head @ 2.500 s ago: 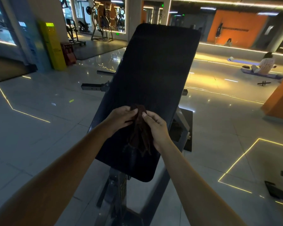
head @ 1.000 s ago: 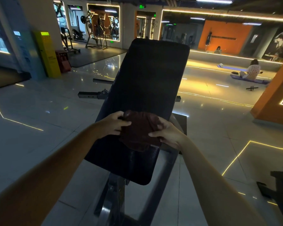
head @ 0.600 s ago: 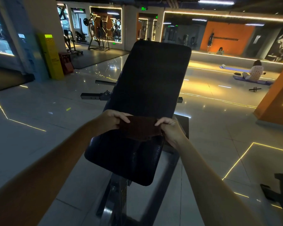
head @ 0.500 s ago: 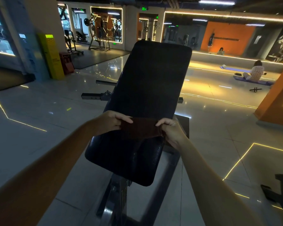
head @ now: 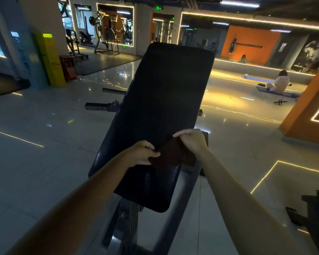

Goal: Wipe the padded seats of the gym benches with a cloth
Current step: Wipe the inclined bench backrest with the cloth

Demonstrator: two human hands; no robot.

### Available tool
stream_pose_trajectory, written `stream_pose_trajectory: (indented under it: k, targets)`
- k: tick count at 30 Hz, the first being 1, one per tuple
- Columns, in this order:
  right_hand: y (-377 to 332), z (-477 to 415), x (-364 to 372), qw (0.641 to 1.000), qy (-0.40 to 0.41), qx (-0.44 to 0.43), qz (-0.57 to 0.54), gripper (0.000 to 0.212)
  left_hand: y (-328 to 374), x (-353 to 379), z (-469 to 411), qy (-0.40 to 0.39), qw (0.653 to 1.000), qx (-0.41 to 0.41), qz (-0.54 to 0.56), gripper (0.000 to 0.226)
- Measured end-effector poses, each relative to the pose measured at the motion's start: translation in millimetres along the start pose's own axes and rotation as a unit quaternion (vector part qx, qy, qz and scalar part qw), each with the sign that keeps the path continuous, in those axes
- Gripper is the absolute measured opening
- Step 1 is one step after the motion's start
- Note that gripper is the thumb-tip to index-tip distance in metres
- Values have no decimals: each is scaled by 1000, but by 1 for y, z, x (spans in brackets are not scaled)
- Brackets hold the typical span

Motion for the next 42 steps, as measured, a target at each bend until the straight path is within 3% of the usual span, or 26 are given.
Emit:
stream_pose_trajectory:
  k: [4, 6, 9, 11, 13, 15, 17, 20, 23, 26, 28, 31, 33, 35, 40, 42]
  targets:
    - [-30, -16, 3, 969, 128, -142, 158, 27, -3, 24, -25, 63, 995, 71, 43, 22]
    - [-32, -20, 16, 945, 169, -158, 231, 24, 2, 27, -34, 107, 986, 126, 14, 19]
    - [-24, -10, 33, 904, 227, -134, 337, 30, 10, 27, -35, 138, 976, 167, -28, 16]
    - [-20, 4, 47, 872, 269, -195, 359, 37, 12, 26, -34, 145, 971, 184, -55, 12]
    - [-12, 15, 69, 840, 250, -289, 386, 51, 12, 23, -34, 146, 966, 198, -77, 10]
    - [5, 18, 88, 858, 180, -310, 367, 66, 11, 17, -33, 148, 963, 205, -98, 11]
    - [18, 10, 91, 890, 145, -261, 345, 67, 9, 8, -36, 153, 958, 215, -112, 12]
    - [18, -2, 88, 874, 157, -228, 399, 44, 11, -1, -37, 148, 951, 235, -136, 14]
    - [21, -4, 84, 867, 149, -154, 449, 57, 17, -5, -36, 144, 933, 266, -196, 11]
    - [22, -8, 84, 887, 115, -113, 433, 70, 24, -10, -35, 116, 894, 308, -302, 11]
    - [14, -14, 87, 891, 97, -103, 432, 80, 27, -23, -38, 114, 855, 338, -377, 25]
    - [10, -19, 96, 895, 94, -95, 426, 91, 19, -54, -51, 126, 808, 287, -499, 61]
    - [15, -19, 102, 886, 121, -112, 433, 89, 9, -68, -60, 105, 798, 235, -544, 75]
    - [19, -20, 104, 878, 146, -138, 433, 84, 4, -73, -66, 83, 792, 213, -567, 80]
    - [22, -22, 102, 854, 111, -201, 466, 76, 16, -67, -69, 82, 752, 190, -626, 84]
    - [21, -21, 99, 851, 96, -203, 475, 76, 19, -65, -68, 83, 753, 179, -628, 85]
Point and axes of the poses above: each hand's wrist, its own z-axis away from the middle knuckle, its own x-axis out of the palm, y = z × x, the point moved 5 cm from there along -z, towards the middle knuckle, and after that the axes turned 15 degrees about z, right-handed, at the moved point
